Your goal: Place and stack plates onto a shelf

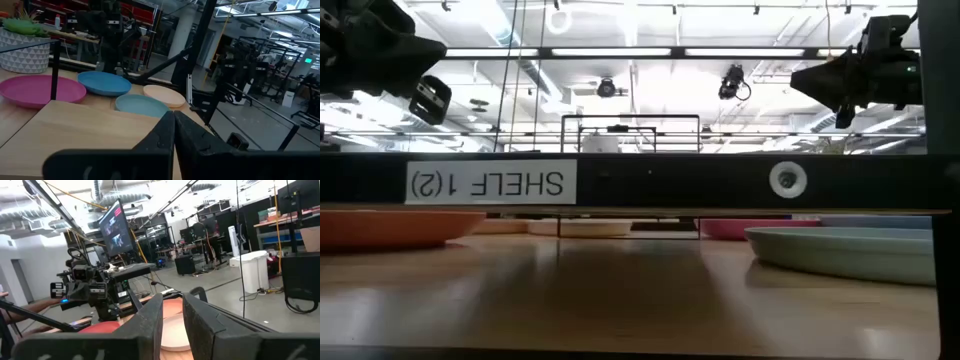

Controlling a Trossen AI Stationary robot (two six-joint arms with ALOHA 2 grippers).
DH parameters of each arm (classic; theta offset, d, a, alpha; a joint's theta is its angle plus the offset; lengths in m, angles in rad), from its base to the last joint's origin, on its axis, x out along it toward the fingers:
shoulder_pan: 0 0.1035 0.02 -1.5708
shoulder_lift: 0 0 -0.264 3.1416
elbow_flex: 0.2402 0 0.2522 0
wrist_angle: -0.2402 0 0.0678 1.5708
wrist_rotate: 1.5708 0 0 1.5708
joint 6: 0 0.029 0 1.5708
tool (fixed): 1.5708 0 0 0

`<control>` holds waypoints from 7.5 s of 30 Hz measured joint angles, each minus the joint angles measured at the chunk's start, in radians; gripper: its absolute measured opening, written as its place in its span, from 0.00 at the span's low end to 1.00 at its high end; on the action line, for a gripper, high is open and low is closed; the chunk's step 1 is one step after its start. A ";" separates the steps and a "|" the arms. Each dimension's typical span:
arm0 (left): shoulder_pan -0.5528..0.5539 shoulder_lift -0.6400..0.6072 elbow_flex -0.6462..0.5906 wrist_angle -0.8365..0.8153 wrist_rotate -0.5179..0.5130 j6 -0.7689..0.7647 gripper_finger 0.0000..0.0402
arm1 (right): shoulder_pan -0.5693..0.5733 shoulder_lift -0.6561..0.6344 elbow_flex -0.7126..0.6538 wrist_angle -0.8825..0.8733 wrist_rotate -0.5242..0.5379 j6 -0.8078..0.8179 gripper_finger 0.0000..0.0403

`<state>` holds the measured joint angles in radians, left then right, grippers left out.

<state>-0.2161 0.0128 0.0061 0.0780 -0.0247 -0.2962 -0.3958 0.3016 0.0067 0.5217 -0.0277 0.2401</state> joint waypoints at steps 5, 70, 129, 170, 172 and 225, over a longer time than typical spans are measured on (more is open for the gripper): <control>0.000 0.000 0.000 0.000 0.000 0.000 0.03 | 0.000 0.000 0.000 0.000 0.000 0.000 0.20; 0.000 0.000 0.000 0.059 0.003 -0.041 0.03 | 0.000 0.000 0.000 0.011 0.006 0.001 0.20; -0.001 0.000 0.000 0.203 -0.035 0.126 0.03 | 0.584 1.202 0.915 -1.371 0.282 0.481 0.40; -0.001 0.000 0.000 0.223 -0.034 0.082 0.03 | 0.687 1.392 1.237 -1.754 0.162 0.666 0.03; -0.001 0.000 0.000 0.224 -0.035 0.082 0.03 | 0.732 1.392 1.282 -1.718 0.193 0.529 0.03; 0.106 0.424 0.296 -0.315 -0.577 0.013 0.23 | 0.638 1.416 1.282 -1.380 0.422 -0.124 0.24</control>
<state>-0.1104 0.4369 0.3023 -0.2365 -0.6016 -0.2830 0.2426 1.7172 1.2892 -0.8585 0.3940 0.1165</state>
